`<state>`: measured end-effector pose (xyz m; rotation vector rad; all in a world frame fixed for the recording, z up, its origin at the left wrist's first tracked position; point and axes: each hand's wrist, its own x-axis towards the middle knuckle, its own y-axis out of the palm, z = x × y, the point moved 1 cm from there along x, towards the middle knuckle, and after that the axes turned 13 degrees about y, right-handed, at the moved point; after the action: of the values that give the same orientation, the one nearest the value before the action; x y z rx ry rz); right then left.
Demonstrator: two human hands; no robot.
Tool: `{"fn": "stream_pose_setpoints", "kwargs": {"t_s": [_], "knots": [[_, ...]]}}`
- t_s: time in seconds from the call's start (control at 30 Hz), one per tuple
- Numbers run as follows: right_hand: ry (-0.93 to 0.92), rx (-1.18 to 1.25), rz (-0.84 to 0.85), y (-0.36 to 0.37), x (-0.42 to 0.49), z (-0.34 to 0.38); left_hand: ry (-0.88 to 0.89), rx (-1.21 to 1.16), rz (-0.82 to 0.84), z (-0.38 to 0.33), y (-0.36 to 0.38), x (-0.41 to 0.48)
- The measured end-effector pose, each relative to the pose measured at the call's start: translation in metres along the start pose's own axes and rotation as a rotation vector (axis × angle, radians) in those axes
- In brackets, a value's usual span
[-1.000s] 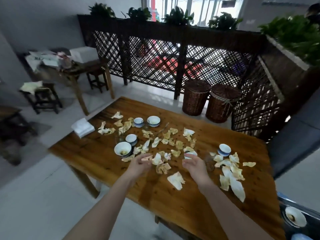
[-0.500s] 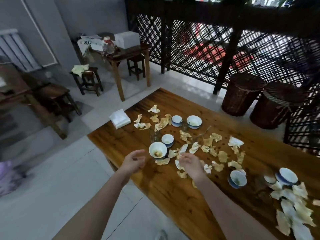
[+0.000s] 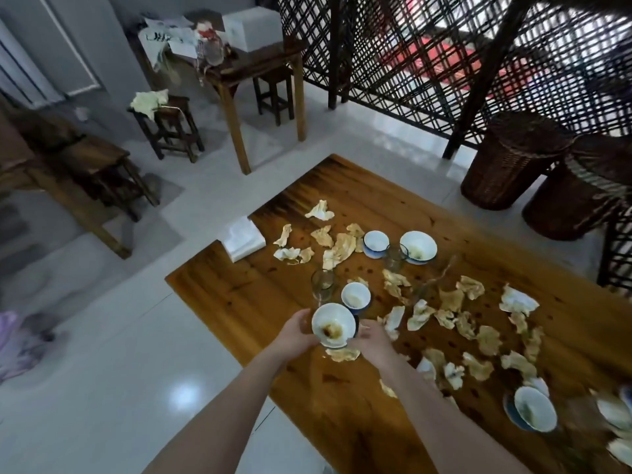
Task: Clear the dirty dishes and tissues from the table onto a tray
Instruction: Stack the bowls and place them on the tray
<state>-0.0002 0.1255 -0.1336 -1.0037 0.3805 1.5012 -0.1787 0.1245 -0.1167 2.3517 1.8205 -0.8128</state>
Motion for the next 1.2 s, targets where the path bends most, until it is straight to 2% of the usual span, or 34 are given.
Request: {"fn": "stream_pose_setpoints", "kwargs": {"t_s": [0.13,0.33,0.67,0.97,1.2], "knots": [[0.079,0.041,0.032,0.006,0.021,-0.004,-0.047,0.02,0.046,0.009,0.003,0.022],[0.058,0.005,0.049,0.01,0.038,-0.005,-0.088,-0.054,0.056,0.01,0.004,0.032],[-0.002,0.217,0.064,-0.014,0.028,0.004,0.041,-0.124,0.106,-0.011,-0.007,0.033],[-0.071,0.527,-0.139,-0.08,0.023,0.042,0.224,-0.143,0.305,-0.099,0.011,0.094],[-0.127,0.589,-0.283,-0.134,0.031,0.074,0.392,-0.042,0.431,-0.159,0.03,0.159]]}}
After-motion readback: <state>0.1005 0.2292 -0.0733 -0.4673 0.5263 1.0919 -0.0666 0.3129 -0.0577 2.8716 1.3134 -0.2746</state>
